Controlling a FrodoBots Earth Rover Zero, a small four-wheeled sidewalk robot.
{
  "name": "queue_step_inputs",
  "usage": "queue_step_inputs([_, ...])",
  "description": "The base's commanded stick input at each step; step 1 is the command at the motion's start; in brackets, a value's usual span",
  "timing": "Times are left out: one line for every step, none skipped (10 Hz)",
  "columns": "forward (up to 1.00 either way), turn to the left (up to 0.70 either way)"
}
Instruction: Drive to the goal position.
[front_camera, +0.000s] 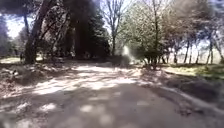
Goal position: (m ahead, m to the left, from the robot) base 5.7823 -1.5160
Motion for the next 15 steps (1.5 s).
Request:
queue_step_inputs([0.70,0.18])
queue_step_inputs([0.70,0.13])
queue_step_inputs([0.70,0.08])
queue_step_inputs([0.70,0.04])
queue_step_inputs([0.70,0.00])
queue_step_inputs([0.70,0.00])
queue_step_inputs([0.70,0.00])
queue_step_inputs([0.70,0.00])
queue_step_inputs([0.70,0.00])
queue_step_inputs([0.70,0.00])
queue_step_inputs([0.70,0.00])
queue_step_inputs([0.70,0.00])
queue_step_inputs([0.70,0.00])
queue_step_inputs([0.70,0.00])
queue_step_inputs([0.70,0.00])
